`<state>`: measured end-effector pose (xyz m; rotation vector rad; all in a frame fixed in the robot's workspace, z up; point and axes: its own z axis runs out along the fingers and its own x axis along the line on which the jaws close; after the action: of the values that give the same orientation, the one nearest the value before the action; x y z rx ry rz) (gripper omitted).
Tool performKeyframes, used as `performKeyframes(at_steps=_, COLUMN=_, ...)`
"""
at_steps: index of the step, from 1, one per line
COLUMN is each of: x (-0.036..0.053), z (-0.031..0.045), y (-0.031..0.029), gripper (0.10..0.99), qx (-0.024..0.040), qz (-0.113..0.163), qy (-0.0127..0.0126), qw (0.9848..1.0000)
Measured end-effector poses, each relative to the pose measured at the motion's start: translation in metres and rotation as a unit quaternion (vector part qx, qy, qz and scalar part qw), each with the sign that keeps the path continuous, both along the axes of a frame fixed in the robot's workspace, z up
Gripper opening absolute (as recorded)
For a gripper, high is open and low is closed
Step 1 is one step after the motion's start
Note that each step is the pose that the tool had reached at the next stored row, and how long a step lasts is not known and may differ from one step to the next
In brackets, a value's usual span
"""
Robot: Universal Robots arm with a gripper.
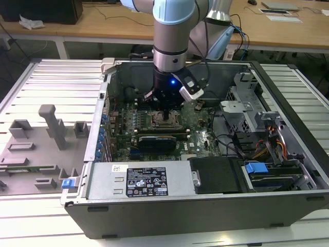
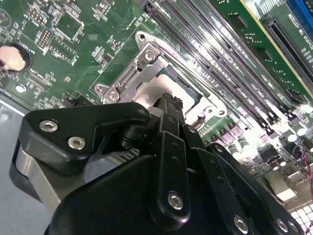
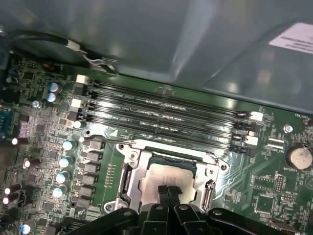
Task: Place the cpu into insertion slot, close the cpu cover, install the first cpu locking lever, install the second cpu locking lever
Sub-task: 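Close the cpu cover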
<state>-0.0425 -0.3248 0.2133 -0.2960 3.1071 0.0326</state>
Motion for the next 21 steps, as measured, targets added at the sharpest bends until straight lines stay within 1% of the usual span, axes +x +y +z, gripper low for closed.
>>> performKeyframes(at_steps=3, x=0.0, z=0.0012, y=0.0001, gripper=0.106, qx=0.0, qz=-0.026, qy=0.0, qw=0.9997)
performKeyframes(at_steps=6, x=0.0, z=0.01, y=0.0001, gripper=0.106, qx=0.0, qz=-0.038, qy=-0.0009, qw=0.9993)
performKeyframes(at_steps=7, x=0.0, z=0.0141, y=0.0001, gripper=0.106, qx=0.0001, qz=-0.04, qy=-0.0016, qw=0.9992)
performKeyframes(at_steps=9, x=0.0, z=0.0194, y=0.0001, gripper=0.106, qx=-0.0001, qz=-0.042, qy=-0.0025, qw=0.9991)
performKeyframes(at_steps=10, x=0.0, z=0.0247, y=0.0001, gripper=0.106, qx=-0.0002, qz=-0.045, qy=-0.0035, qw=0.999)
performKeyframes(at_steps=11, x=0.0, z=0.0283, y=0.0001, gripper=0.106, qx=-0.0002, qz=-0.046, qy=-0.0042, qw=0.9989)
performKeyframes(at_steps=12, x=0.0, z=0.0304, y=0.0001, gripper=0.106, qx=-0.0002, qz=-0.047, qy=-0.0048, qw=0.9989)
performKeyframes(at_steps=14, x=0.0, z=0.0334, y=0.0002, gripper=0.106, qx=-0.0003, qz=-0.05, qy=-0.006, qw=0.9987)
performKeyframes(at_steps=21, x=0.0, z=0.0336, y=0.0002, gripper=0.106, qx=-0.0003, qz=-0.051, qy=-0.006, qw=0.9987)
